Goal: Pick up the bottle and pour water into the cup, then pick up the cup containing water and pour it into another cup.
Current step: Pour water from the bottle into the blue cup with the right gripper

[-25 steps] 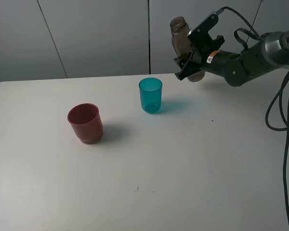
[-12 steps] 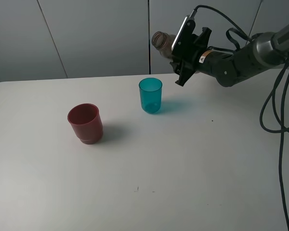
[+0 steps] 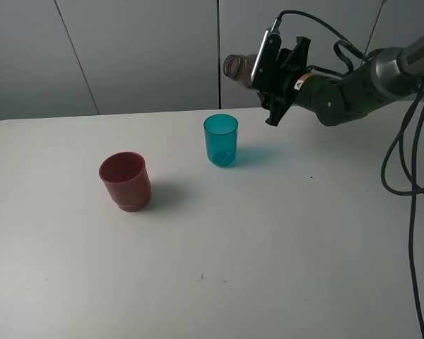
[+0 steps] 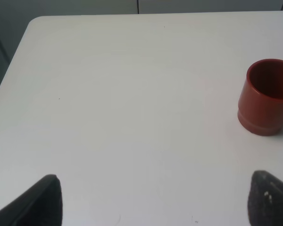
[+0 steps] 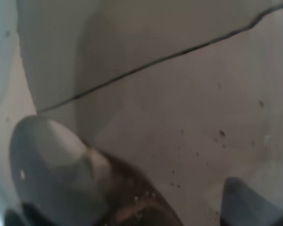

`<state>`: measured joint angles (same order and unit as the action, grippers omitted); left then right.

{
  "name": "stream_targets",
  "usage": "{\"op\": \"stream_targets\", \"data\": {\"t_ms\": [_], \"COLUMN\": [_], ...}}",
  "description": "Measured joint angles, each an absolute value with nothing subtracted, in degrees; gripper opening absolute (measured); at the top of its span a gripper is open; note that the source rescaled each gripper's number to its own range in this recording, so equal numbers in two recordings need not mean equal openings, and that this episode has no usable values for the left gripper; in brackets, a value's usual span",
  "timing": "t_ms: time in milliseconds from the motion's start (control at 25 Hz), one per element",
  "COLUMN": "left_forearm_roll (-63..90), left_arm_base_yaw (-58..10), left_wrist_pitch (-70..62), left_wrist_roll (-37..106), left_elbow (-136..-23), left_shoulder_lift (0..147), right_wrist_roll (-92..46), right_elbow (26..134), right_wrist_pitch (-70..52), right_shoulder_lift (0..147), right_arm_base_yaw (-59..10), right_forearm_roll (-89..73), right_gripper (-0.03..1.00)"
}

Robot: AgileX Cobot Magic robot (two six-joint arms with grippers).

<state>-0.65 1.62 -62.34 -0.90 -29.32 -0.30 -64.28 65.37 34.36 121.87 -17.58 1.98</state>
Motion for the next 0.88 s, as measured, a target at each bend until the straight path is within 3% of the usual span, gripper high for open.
{"op": "stream_targets", "data": {"t_ms": [880], "left_forearm_roll": [-0.6], "left_arm_base_yaw": [1.6], "left_wrist_pitch": [-62.3], "left_wrist_roll": [-1.1], "left_elbow": [-29.3], "left_shoulder_lift": [-0.3], "right_wrist_roll": [-83.2], "right_elbow": [65.4], "right_wrist_pitch": [34.4], "right_shoulder_lift": [121.9], "right_arm_base_yaw": [-17.6], "right_forearm_roll": [-2.5], "right_gripper": [0.0]}}
